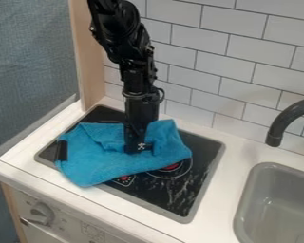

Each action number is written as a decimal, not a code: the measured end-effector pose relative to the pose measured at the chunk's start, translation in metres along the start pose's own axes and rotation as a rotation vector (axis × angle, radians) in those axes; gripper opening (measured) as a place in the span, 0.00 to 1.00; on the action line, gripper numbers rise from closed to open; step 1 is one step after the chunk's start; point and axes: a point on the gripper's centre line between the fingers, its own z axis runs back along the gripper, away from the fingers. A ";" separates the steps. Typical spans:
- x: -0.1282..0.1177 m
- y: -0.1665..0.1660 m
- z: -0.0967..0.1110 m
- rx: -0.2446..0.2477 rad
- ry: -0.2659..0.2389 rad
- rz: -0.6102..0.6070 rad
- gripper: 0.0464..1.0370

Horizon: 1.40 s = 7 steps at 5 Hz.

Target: Unfold the cloth from bottom right to top left

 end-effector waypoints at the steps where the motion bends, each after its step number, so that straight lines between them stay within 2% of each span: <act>1: -0.001 -0.003 0.000 -0.018 0.006 0.009 0.02; 2: -0.001 -0.001 0.004 -0.034 0.001 0.028 0.02; 3: 0.004 0.014 0.017 -0.007 -0.025 0.061 0.02; 4: 0.009 0.036 0.035 0.032 -0.070 0.113 0.02; 5: 0.005 0.059 0.052 0.099 -0.074 0.193 0.02; 6: 0.003 0.078 0.058 0.174 -0.053 0.268 0.02; 7: 0.001 0.088 0.048 0.201 -0.027 0.306 0.02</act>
